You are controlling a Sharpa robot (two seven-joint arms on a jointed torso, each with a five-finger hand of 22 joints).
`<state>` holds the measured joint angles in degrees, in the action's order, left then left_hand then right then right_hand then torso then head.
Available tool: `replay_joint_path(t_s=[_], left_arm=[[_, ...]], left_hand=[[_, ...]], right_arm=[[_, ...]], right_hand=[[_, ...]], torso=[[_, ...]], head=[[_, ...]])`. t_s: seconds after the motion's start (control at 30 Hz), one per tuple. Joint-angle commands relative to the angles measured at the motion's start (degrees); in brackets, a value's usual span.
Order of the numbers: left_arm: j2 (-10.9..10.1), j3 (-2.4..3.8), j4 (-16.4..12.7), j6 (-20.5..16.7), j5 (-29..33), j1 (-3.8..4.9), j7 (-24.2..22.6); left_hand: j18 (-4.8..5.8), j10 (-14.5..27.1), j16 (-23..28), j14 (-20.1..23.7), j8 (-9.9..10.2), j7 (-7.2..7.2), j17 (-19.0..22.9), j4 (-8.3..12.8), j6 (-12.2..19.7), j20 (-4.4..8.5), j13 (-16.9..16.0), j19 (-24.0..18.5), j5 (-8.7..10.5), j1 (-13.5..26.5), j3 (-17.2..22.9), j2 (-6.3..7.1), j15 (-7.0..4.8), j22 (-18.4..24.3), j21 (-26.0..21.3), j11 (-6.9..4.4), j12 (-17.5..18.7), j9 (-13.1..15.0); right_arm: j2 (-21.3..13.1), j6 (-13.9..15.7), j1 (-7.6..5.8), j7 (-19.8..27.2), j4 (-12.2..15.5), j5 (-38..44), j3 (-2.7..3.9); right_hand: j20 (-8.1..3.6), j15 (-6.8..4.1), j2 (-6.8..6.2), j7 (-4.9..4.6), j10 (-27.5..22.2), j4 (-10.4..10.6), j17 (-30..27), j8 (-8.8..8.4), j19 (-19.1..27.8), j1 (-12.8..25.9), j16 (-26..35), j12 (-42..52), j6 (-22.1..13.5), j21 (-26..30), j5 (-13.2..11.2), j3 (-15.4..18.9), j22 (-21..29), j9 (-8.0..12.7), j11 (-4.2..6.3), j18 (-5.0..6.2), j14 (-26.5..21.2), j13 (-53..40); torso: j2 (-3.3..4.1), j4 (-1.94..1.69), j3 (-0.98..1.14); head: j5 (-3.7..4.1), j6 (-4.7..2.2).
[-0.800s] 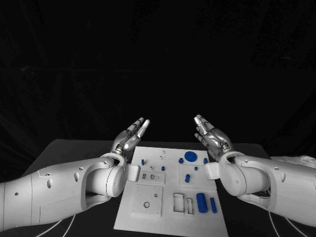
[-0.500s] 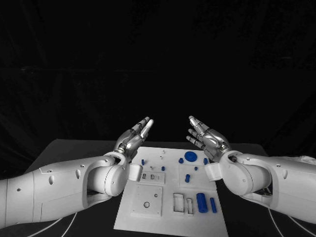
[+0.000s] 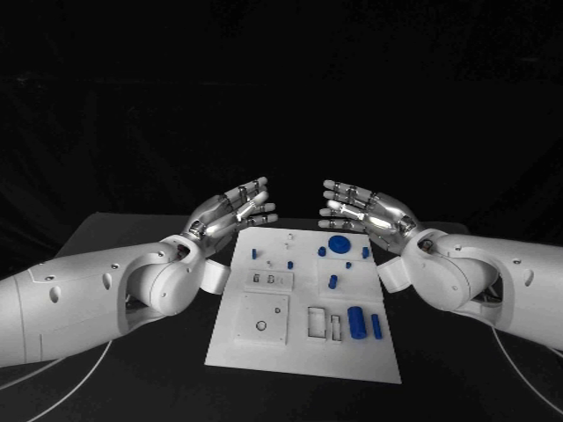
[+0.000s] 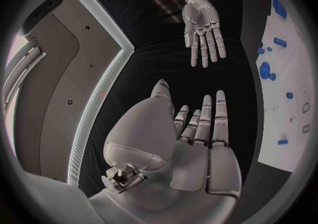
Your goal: Assemble the parts on the task board
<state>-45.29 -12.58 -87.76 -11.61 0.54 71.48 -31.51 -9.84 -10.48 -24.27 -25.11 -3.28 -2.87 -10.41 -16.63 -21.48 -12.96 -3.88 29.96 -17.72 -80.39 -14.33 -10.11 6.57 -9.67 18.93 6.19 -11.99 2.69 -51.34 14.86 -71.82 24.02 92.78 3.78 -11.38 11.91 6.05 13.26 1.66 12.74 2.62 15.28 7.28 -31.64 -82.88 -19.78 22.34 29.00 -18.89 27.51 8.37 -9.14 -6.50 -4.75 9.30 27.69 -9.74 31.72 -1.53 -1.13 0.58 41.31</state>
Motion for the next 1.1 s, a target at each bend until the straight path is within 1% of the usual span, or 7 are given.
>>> replay_joint_path(t_s=[0.03,0.23,0.3,0.47,0.57,0.9,1.1], left_arm=[[-2.09,0.06,-1.97,1.09,-9.26,1.04,0.44],[-6.98,0.03,-6.45,-3.18,-14.88,3.32,1.84],[-7.91,0.03,-7.43,-4.14,-16.29,3.87,2.25],[-9.60,0.02,-9.71,-6.98,-19.08,5.37,2.61],[-10.04,0.02,-10.70,-9.02,-19.79,6.02,1.49],[-10.01,0.01,-11.07,-9.30,-20.33,6.61,1.43],[-9.83,-0.02,-10.65,-9.18,-20.37,6.64,1.23]], left_hand=[[-0.45,-3.58,-7.85,-6.63,-0.62,-0.21,-3.44,0.06,-1.97,-0.77,-1.70,7.03,-1.71,-1.93,-0.63,0.16,1.22,-2.25,4.95,1.49,-6.76,0.19],[-0.27,-12.53,-24.54,-16.27,-3.62,-1.82,-10.58,-0.27,-9.95,-0.02,-6.58,18.95,-5.42,-5.32,-1.20,0.20,0.25,-8.38,16.68,4.01,-23.28,0.89],[-0.50,-14.37,-27.97,-18.28,-4.32,-1.93,-12.08,0.02,-11.22,0.52,-7.68,20.59,-5.89,-5.70,-1.50,0.69,-0.20,-9.59,18.66,3.75,-26.56,0.98],[-0.56,-17.62,-36.77,-22.24,-6.97,-2.55,-15.95,-0.08,-15.81,2.22,-10.60,23.76,-8.05,-6.64,-1.75,0.88,-2.05,-14.10,25.53,2.48,-34.96,1.27],[-0.73,-23.19,-41.57,-27.19,-9.25,-4.22,-17.95,-0.26,-20.39,3.71,-11.61,26.63,-11.20,-7.30,-1.76,1.16,-3.75,-17.26,30.70,0.77,-38.74,1.55],[-0.63,-26.23,-42.69,-28.52,-9.65,-4.47,-18.71,-0.20,-22.37,4.39,-10.71,26.27,-13.42,-7.89,-1.45,1.06,-4.23,-19.82,34.14,0.00,-38.46,1.14],[-0.68,-28.67,-44.70,-31.71,-9.61,-4.92,-22.13,-0.26,-23.24,4.47,-9.94,26.46,-14.27,-8.51,-1.02,1.10,-4.37,-21.47,36.47,-0.38,-37.94,1.07]], right_arm=[[-1.11,4.23,-1.52,-6.47,1.41,17.64,0.04],[-2.27,5.53,-7.31,-18.83,2.99,40.29,-0.09],[-2.45,4.98,-8.94,-21.68,3.18,48.30,-0.13],[-1.86,-0.28,-13.42,-28.05,2.58,71.95,-0.19],[-0.64,-4.19,-15.01,-30.61,1.51,82.61,-0.20],[4.46,-11.32,-15.67,-34.14,-3.84,96.01,-0.32],[6.96,-10.01,-13.55,-35.16,-8.12,99.07,-0.56]], right_hand=[[-1.33,-1.22,-2.32,-3.40,14.84,-2.26,9.52,6.08,-19.98,-1.87,-18.83,16.30,6.74,-17.44,-3.68,-3.42,-9.62,-2.83,-4.04,0.81,24.46,-6.26],[-1.67,-2.13,-5.16,-4.48,22.47,4.67,10.64,9.85,-23.53,5.15,-22.72,18.83,9.73,-21.03,-14.69,-0.30,-12.17,-3.83,-3.43,1.22,29.65,-6.17],[-2.23,-2.69,-5.75,-3.92,23.46,5.26,10.81,10.04,-25.03,5.42,-23.46,18.78,10.19,-21.81,-13.47,-0.16,-12.72,-3.96,-2.99,1.29,31.47,-5.99],[-4.50,-5.05,-7.46,-2.67,25.59,3.68,12.53,9.57,-28.47,1.27,-26.64,16.00,13.59,-25.05,-3.69,-3.76,-15.17,-4.61,-0.95,1.27,36.24,-4.72],[-5.88,-6.10,-9.53,-2.47,29.60,3.41,14.33,8.98,-29.17,-0.25,-28.70,14.72,16.35,-28.47,-2.34,-8.06,-18.86,-5.62,0.64,0.93,37.16,-4.66],[-6.17,-6.53,-14.52,-3.02,35.26,5.20,17.45,6.31,-31.63,2.91,-31.53,13.99,18.93,-38.62,-7.02,-16.76,-33.39,-8.32,2.22,-0.85,37.66,-8.85],[-6.13,-6.37,-17.99,-3.36,30.73,6.00,25.18,5.06,-34.74,6.65,-38.90,11.42,17.75,-45.91,1.12,-19.58,-43.38,-10.84,1.64,-2.10,39.66,-11.27]], torso=[[1.70,-0.57,-0.11],[4.64,-0.99,-0.50],[5.32,-1.19,-0.58],[7.08,-1.72,-0.76],[8.11,-2.07,-0.86],[9.25,-2.85,-0.93],[9.23,-3.08,-1.04]], head=[[0.26,1.19],[0.06,0.69],[0.23,0.67],[0.80,0.51],[1.51,0.47],[2.89,0.24],[3.43,0.62]])
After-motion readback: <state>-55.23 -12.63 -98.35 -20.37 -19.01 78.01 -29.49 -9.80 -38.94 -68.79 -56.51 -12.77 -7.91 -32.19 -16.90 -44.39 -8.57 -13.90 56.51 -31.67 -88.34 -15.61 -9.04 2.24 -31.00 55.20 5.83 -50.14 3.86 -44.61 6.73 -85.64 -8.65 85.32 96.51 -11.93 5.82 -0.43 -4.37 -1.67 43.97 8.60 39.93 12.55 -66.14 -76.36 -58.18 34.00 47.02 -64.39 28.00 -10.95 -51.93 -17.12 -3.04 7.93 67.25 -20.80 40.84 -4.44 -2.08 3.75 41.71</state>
